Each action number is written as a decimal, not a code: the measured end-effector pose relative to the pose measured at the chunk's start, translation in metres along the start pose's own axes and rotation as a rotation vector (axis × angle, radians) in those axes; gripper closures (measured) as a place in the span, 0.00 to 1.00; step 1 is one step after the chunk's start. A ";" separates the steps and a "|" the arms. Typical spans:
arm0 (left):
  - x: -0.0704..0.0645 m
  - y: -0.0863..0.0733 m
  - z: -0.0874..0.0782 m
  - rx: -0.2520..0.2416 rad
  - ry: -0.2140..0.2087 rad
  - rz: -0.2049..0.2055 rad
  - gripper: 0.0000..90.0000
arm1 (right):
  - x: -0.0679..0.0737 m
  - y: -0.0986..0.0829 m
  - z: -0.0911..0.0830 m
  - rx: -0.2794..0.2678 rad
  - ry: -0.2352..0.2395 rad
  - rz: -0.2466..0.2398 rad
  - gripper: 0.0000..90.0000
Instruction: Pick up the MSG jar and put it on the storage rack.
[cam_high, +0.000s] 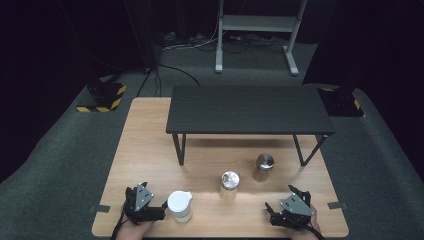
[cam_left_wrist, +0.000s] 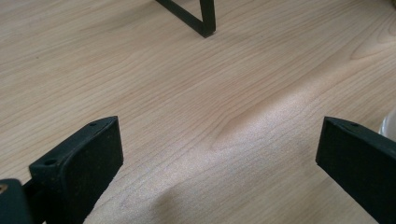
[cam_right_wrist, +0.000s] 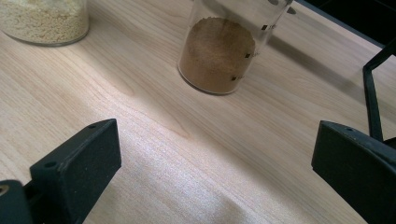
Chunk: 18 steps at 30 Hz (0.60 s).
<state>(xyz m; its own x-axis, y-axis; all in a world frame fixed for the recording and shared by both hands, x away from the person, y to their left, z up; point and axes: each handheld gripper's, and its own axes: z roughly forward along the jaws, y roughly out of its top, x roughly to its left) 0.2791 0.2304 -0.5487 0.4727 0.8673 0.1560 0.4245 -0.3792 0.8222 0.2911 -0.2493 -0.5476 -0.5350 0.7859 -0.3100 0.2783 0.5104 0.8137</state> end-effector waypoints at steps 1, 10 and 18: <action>0.000 0.000 0.000 0.000 0.001 -0.002 0.01 | 0.000 0.000 0.000 0.000 -0.001 0.000 0.00; 0.000 0.000 -0.001 -0.008 -0.005 -0.005 0.01 | 0.000 0.000 -0.001 -0.006 -0.005 0.006 0.00; 0.003 -0.002 -0.002 -0.015 -0.021 -0.032 0.01 | -0.001 0.000 -0.001 -0.011 -0.003 0.010 0.00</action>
<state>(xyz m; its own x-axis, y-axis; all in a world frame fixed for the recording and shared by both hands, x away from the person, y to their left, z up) 0.2781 0.2343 -0.5483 0.4752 0.8719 0.1180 0.4280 -0.3463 0.8348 0.2904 -0.2504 -0.5473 -0.5297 0.7919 -0.3039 0.2749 0.4992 0.8217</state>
